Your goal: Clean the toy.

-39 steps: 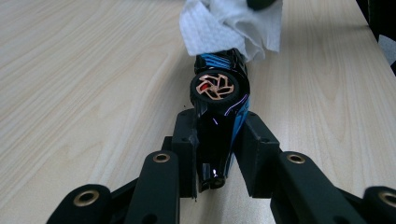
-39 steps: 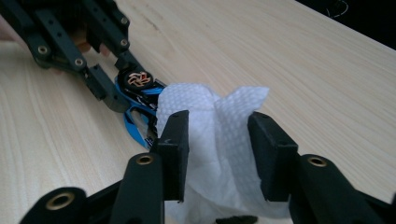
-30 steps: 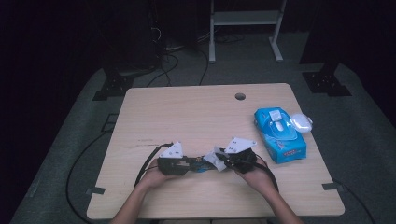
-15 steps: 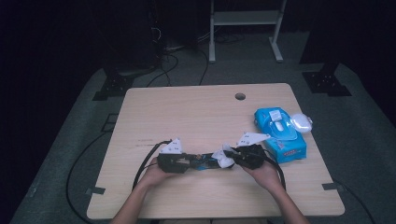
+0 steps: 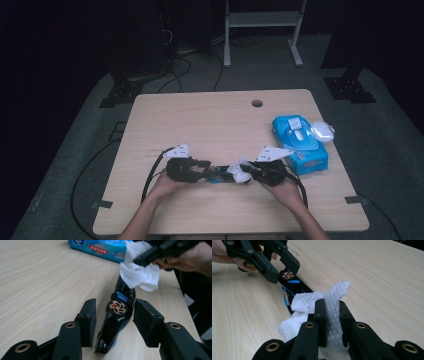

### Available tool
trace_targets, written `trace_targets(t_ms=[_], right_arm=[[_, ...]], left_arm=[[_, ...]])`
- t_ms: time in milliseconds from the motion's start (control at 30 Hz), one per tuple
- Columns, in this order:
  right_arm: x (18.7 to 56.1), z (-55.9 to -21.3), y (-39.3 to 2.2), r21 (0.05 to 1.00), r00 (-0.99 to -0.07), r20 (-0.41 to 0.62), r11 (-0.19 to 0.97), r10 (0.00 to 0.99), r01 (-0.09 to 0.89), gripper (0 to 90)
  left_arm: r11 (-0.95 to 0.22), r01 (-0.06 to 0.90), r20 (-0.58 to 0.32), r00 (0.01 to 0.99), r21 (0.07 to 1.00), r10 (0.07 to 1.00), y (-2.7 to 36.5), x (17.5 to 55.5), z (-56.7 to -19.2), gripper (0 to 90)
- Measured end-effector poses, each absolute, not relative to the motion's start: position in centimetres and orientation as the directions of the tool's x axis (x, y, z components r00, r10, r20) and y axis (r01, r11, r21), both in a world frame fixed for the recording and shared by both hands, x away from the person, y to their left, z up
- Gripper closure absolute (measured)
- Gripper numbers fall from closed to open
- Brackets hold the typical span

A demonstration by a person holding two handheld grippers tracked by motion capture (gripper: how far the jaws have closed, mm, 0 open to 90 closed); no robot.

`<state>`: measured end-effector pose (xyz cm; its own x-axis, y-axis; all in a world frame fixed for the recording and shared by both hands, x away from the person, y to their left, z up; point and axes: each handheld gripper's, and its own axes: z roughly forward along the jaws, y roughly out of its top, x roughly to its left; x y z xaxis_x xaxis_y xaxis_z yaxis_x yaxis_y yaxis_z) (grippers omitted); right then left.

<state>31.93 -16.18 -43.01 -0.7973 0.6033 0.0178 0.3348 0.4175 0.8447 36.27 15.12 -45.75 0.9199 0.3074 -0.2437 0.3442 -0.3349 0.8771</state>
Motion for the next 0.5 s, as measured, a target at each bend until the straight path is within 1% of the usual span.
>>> trace_targets(t_ms=[133, 233, 333, 400, 500], right_arm=[[31.89, -43.09, -16.20, 0.848, -0.800, 0.004, 0.422, 0.599, 0.320, 81.3], [31.79, -43.18, -16.23, 0.852, -0.800, 0.001, 0.418, 0.600, 0.314, 81.3], [31.71, -43.26, -16.25, 0.856, -0.797, 0.003, 0.411, 0.604, 0.314, 81.3], [31.68, -43.27, -16.26, 0.856, -0.798, -0.001, 0.413, 0.603, 0.311, 81.3], [31.53, -43.28, -16.23, 0.858, -0.799, -0.005, 0.413, 0.601, 0.305, 81.3]], left_arm=[[-0.287, 0.422, -0.329, 0.888, 0.860, 0.321, 14.99, 36.85, -45.79, 48.2], [-0.272, 0.479, -0.384, 0.860, 0.835, 0.335, 15.12, 37.13, -45.92, 44.1], [-0.268, 0.534, -0.436, 0.829, 0.802, 0.350, 15.25, 37.29, -46.02, 42.0], [-0.279, 0.542, -0.437, 0.824, 0.793, 0.360, 15.15, 37.15, -45.97, 41.4], [-0.329, 0.528, -0.407, 0.835, 0.783, 0.371, 14.64, 36.77, -45.97, 41.5]])
